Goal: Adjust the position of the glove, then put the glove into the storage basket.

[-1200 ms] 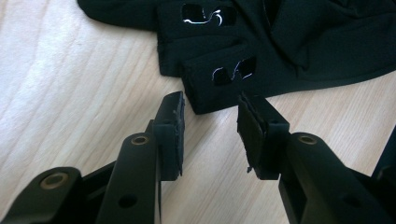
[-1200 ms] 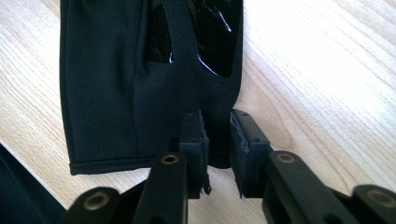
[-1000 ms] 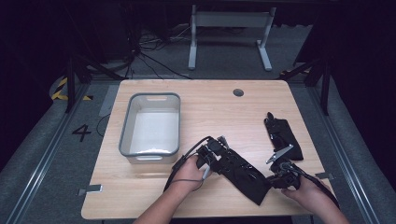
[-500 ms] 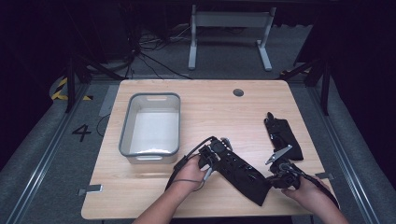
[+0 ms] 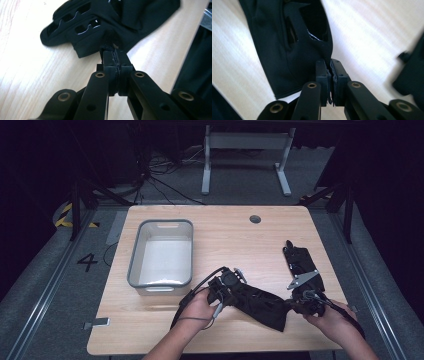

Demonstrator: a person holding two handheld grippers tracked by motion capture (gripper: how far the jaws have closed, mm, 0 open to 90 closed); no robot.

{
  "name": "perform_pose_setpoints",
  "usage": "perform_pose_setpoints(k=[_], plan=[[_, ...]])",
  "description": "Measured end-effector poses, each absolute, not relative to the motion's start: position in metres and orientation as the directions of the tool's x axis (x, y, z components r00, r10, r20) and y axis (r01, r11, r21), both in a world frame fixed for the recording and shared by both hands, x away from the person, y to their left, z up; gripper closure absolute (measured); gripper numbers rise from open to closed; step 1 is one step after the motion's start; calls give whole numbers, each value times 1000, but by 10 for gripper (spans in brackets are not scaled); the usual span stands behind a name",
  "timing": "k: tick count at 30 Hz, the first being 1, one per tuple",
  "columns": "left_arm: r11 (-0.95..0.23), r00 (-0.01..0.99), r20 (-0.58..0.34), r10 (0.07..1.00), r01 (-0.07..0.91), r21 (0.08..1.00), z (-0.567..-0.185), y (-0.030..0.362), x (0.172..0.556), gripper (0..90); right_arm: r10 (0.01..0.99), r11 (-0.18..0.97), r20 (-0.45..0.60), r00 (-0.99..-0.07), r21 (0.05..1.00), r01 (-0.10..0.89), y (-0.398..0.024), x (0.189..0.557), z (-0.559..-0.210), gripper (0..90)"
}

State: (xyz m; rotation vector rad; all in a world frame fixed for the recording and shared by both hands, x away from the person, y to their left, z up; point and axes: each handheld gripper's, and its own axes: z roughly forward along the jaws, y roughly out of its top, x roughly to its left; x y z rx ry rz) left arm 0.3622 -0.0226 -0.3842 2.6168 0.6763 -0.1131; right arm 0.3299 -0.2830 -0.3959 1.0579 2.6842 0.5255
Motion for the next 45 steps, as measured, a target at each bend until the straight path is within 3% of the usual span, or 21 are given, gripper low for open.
perform_pose_setpoints(k=[7,14,16,17,19,20,21,22,31,37,45], plan=[[-797,877,-198,437,480,367,-381,-18,344,888,669,695,-95,-738,434,574,-275,349,-390,862],[-812,873,-241,425,485,325,-399,-23,340,886,640,723,-66,-765,388,571,-264,371,-405,858],[-819,862,-286,418,494,293,-409,-22,344,879,636,725,-43,-771,375,578,-264,379,-413,804],[-811,860,-290,419,499,308,-409,-21,345,868,640,721,-49,-767,382,578,-265,380,-414,800],[-795,850,-309,426,515,320,-408,-18,347,730,648,714,-53,-760,390,582,-267,380,-414,793],[-776,837,-345,426,533,336,-405,-14,350,730,654,706,-55,-755,402,582,-269,380,-412,782],[-751,830,-354,432,548,369,-400,-8,352,646,660,693,-54,-749,430,579,-273,379,-408,782],[-743,827,-357,435,554,377,-398,-6,353,648,665,684,-52,-745,443,580,-275,378,-405,781],[-710,824,-299,481,566,418,-384,3,357,625,697,631,-42,-716,512,583,-288,372,-394,782],[-661,797,-271,539,600,451,-380,17,367,615,756,517,18,-654,596,614,-305,370,-383,774],[-628,773,-224,594,619,473,-379,34,375,568,791,432,71,-607,638,637,-319,370,-377,737]])
